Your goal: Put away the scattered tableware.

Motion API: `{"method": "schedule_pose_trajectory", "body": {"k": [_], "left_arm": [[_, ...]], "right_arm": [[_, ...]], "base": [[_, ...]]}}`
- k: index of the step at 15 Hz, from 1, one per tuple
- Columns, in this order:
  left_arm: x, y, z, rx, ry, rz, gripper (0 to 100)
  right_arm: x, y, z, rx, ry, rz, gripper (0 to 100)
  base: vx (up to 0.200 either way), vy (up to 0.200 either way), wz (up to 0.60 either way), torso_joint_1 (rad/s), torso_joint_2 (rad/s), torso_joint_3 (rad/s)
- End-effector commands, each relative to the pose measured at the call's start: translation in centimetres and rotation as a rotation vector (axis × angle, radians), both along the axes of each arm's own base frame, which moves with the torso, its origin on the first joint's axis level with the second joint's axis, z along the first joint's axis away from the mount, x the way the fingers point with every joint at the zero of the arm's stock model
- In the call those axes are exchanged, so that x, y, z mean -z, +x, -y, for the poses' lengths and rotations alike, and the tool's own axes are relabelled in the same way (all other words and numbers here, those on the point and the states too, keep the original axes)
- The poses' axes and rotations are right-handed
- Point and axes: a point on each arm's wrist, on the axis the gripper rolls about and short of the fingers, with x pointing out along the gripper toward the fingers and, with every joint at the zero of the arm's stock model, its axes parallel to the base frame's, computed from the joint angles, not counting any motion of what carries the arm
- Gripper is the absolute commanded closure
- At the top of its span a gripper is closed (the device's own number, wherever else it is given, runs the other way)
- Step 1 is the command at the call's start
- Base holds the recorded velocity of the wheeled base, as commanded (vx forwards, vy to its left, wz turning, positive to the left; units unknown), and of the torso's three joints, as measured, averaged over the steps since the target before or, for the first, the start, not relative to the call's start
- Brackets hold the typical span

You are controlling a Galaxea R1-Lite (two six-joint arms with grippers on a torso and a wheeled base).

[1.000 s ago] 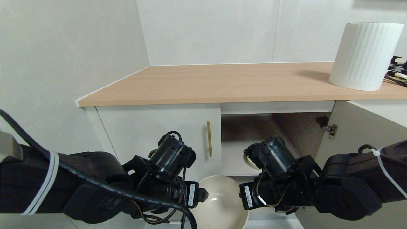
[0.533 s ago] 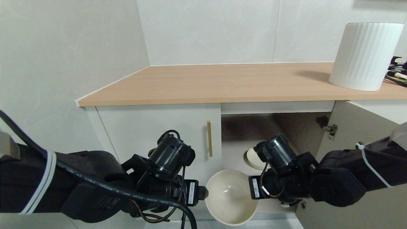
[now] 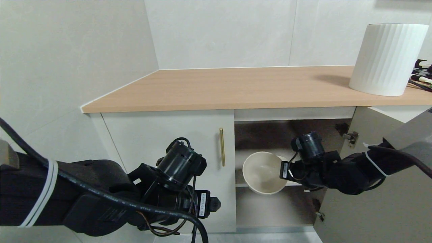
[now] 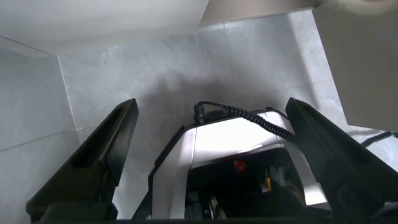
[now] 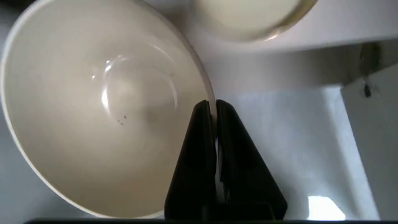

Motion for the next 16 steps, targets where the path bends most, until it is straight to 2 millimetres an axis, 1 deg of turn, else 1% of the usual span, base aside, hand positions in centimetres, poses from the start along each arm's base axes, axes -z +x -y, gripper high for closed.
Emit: {"method": "schedule_pose_trajectory", "body": {"k": [1, 2, 4, 7, 10, 12, 16], "left_arm": [[0.0, 0.0, 0.0, 0.000, 0.000, 0.000, 0], [0.0, 0.0, 0.0, 0.000, 0.000, 0.000, 0], [0.0, 0.0, 0.0, 0.000, 0.001, -0.001, 0], [0.1, 0.0, 0.0, 0.000, 0.002, -0.002, 0], [0.2, 0.0, 0.0, 0.000, 0.004, -0.004, 0], [0.2, 0.0, 0.1, 0.000, 0.005, -0.005, 0], [0.3, 0.1, 0.1, 0.000, 0.006, -0.007, 0]], "right_arm": [[1.4, 1.0, 0.9, 0.043, 0.004, -0.008, 100], [1.5, 1.4, 1.0, 0.056, 0.014, 0.006, 100], [2.0, 2.9, 1.5, 0.120, 0.004, 0.034, 100], [2.4, 4.6, 2.1, 0.180, 0.011, 0.054, 100], [3.5, 6.1, 2.7, 0.210, 0.008, 0.054, 100], [4.3, 6.8, 3.1, 0.246, -0.014, 0.054, 100], [5.0, 7.8, 3.6, 0.270, -0.019, 0.058, 100]], "base": [[0.000, 0.000, 0.00, 0.000, 0.00, 0.000], [0.000, 0.000, 0.00, 0.000, 0.00, 0.000], [0.000, 0.000, 0.00, 0.000, 0.00, 0.000], [0.000, 0.000, 0.00, 0.000, 0.00, 0.000], [0.000, 0.000, 0.00, 0.000, 0.00, 0.000], [0.000, 0.000, 0.00, 0.000, 0.00, 0.000], [0.000, 0.000, 0.00, 0.000, 0.00, 0.000]]}}
